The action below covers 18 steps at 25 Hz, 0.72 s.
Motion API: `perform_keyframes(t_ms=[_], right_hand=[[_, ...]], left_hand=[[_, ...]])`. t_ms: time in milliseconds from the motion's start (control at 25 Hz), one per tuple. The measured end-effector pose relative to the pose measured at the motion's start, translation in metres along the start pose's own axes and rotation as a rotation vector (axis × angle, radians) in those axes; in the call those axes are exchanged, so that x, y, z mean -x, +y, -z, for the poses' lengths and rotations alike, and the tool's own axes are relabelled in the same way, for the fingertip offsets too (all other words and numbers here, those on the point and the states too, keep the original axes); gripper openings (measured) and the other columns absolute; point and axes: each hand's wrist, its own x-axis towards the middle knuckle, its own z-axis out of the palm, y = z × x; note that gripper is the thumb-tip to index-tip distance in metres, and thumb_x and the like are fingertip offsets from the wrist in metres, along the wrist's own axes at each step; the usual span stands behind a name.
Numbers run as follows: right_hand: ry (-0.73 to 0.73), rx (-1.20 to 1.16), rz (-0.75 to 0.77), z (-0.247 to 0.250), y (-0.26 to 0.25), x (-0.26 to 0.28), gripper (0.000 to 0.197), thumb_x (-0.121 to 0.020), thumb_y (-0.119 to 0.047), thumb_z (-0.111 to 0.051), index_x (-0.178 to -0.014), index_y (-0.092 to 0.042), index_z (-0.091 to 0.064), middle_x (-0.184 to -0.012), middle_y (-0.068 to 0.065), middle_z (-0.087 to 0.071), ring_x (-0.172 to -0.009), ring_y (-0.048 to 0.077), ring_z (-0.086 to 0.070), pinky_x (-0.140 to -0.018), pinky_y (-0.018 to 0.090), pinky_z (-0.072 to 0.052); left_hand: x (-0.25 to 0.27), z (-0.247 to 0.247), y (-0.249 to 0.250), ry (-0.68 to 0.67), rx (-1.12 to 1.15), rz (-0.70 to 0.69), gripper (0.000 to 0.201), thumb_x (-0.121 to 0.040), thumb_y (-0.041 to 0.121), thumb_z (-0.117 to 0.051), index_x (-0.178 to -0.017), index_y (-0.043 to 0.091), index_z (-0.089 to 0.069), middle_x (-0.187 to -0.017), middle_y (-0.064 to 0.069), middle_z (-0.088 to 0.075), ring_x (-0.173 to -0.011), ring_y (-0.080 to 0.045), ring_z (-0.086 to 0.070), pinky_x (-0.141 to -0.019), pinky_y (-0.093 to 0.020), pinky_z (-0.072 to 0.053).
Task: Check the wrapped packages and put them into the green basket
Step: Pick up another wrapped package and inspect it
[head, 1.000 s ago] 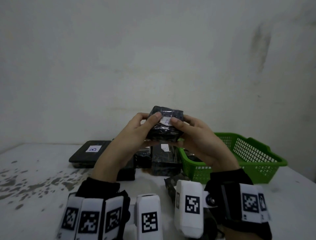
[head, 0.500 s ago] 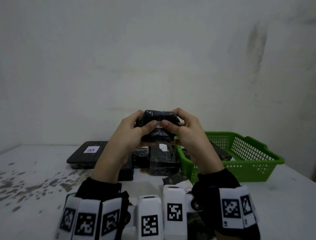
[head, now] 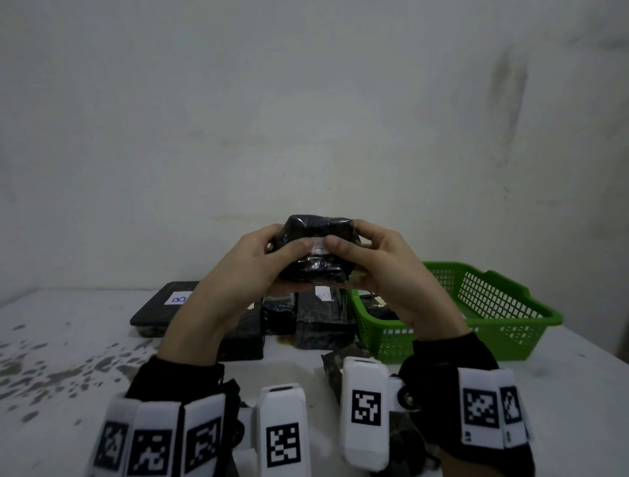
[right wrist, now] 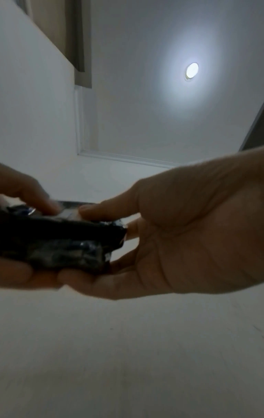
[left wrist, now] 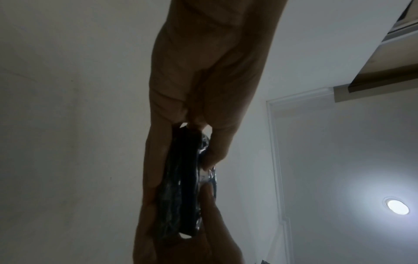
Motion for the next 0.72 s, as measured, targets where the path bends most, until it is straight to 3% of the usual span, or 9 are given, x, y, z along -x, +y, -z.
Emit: perform_keyframes(t_ms=[160,360,440,560,720], right_hand=[[-0.073,-0.072,-0.058,0.008,-0.004,0.002,0.024,-0.089,-0.002,-0.052,-0.111,-0.002,-0.061,-0.104,0.014,-0.065,-0.093,0.025,-0.065,-0.081,0.041,-0.057],[-0.064,-0.051,-0.035,0.014,-0.004,0.003,0.018,-0.084,0.004,-0.056,-0.093,-0.009,-0.067,-0.093,0.008,-0.067,-0.079,0.020,-0.068,-0.065,0.037,-0.059],[-0.055,-0.044,-0.035,0.014,-0.003,0.003,0.017,-0.084,0.003,-0.057,-0.093,-0.009,-0.066,-0.092,0.007,-0.067,-0.078,0.019,-0.068,-0.065,0.037,-0.060],[-0.066,-0.048,-0.005,0.015,-0.003,0.003,0.022,-0.086,-0.009,-0.059,-0.107,-0.012,-0.060,-0.098,0.008,-0.066,-0.086,0.018,-0.068,-0.071,0.038,-0.059],[-0.189,-0.045,0.006,0.014,-0.005,0.008,0.052,-0.067,-0.024,-0.065,-0.117,-0.018,-0.053,-0.103,0.003,-0.068,-0.091,0.018,-0.069,-0.074,0.033,-0.059]], left_hand=[[0.001,0.000,0.003,-0.033,0.005,0.051,0.017,-0.093,0.013,-0.046,-0.099,0.014,-0.062,-0.099,-0.009,-0.066,-0.081,-0.014,-0.067,-0.064,-0.023,-0.058],[0.005,0.002,0.002,-0.081,0.017,0.053,0.021,-0.090,0.009,-0.049,-0.105,0.013,-0.063,-0.104,-0.014,-0.068,-0.083,-0.020,-0.071,-0.063,-0.023,-0.057],[0.005,0.001,0.002,-0.082,0.038,0.059,0.020,-0.091,0.009,-0.049,-0.103,0.012,-0.064,-0.101,-0.014,-0.069,-0.079,-0.020,-0.072,-0.062,-0.023,-0.057],[0.005,-0.001,0.004,-0.061,0.045,0.083,0.023,-0.093,0.020,-0.047,-0.106,0.009,-0.062,-0.095,-0.014,-0.072,-0.076,-0.026,-0.072,-0.063,-0.025,-0.059],[0.005,0.000,0.005,-0.073,-0.024,0.110,0.043,-0.092,0.050,-0.034,-0.102,0.019,-0.062,-0.086,-0.017,-0.073,-0.074,-0.030,-0.072,-0.061,-0.029,-0.059]])
